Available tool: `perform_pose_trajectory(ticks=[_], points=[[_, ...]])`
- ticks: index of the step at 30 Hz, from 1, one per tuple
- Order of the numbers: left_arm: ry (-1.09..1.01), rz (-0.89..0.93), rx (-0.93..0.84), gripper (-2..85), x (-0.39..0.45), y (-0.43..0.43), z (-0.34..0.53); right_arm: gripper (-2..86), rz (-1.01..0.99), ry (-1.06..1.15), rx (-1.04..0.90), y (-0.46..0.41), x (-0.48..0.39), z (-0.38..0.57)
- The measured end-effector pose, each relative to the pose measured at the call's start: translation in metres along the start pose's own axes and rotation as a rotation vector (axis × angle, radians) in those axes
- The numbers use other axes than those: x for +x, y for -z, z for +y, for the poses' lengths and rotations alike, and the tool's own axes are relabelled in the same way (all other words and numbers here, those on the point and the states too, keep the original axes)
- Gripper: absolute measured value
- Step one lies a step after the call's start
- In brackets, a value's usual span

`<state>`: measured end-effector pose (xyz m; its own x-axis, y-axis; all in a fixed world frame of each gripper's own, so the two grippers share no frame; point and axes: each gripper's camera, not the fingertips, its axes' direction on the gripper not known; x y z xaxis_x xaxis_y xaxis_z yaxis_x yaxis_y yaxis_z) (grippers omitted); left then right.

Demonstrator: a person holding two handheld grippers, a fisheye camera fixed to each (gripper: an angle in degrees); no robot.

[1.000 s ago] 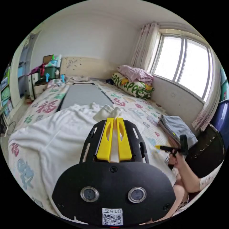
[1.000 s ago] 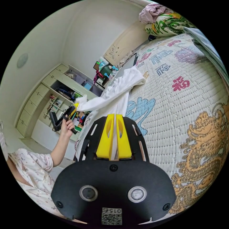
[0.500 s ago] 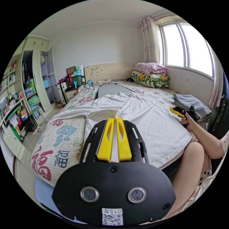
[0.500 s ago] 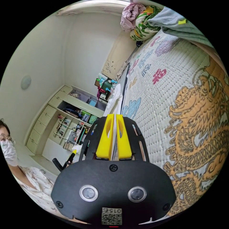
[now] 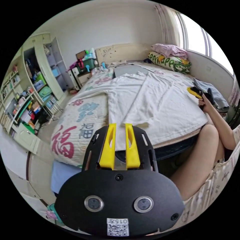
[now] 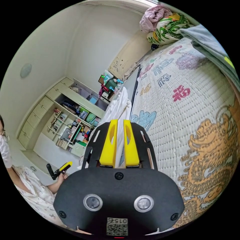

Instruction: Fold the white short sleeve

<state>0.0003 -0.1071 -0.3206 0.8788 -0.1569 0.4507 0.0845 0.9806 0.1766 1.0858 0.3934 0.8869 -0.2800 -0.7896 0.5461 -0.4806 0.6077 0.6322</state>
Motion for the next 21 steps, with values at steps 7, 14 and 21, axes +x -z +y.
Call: perform_pose_trajectory(ticks=[7,14,21], points=[[-0.051,0.315,0.154,7.3,0.016,-0.107,-0.186,6.8,0.235,0.184,-0.173,-0.189,0.051,-0.081],[-0.044,0.583,0.073,6.3,0.106,-0.292,-0.384,8.1,0.388,0.348,-0.282,-0.362,0.143,-0.131],[0.180,0.700,-0.101,10.5,0.178,-0.456,-0.501,6.3,0.390,0.377,-0.318,-0.470,0.262,-0.137]])
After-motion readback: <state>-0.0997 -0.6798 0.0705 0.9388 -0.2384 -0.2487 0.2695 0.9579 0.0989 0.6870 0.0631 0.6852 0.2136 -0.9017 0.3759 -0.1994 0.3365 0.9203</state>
